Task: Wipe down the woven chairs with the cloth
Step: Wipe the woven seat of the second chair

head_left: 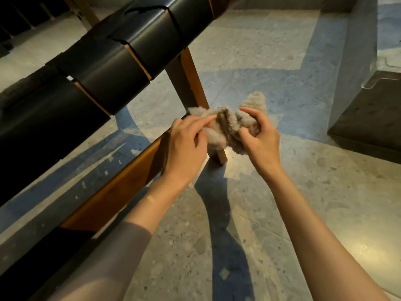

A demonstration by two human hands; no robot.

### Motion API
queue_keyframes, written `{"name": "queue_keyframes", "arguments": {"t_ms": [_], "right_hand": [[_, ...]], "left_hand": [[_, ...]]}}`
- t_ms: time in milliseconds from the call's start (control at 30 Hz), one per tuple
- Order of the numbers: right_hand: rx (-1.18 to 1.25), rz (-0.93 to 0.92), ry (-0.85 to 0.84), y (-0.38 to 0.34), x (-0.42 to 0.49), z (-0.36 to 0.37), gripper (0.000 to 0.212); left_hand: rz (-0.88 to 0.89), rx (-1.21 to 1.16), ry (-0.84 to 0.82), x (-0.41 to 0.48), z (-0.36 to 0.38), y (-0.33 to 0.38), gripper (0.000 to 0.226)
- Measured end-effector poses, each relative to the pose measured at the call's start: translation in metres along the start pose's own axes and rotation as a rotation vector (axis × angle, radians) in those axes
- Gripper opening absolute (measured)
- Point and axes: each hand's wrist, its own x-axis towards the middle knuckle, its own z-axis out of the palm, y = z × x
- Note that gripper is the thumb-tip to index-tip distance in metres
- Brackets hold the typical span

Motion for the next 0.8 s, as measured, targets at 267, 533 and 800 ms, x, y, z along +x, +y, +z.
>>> {"name": "queue_keyframes", "arguments": {"t_ms": [267, 533, 800], "right_hand": [[-0.046, -0.090, -0.169, -0.006, 0.001, 0.020, 0.057], [0.005, -0.090, -0.286, 0.006, 0.027, 0.077, 0.050], [-0.268, -0.116, -0.393, 0.064, 0.002, 0.060, 0.045]], "left_hand": [[-0.088, 0.510, -0.087, -0.002, -0.020, -0.030, 0.058], [-0.040, 0.471, -0.096, 0.000, -0.020, -0.044, 0.052], [0.017, 0.478, -0.080, -0.002, -0.019, -0.048, 0.050]]}}
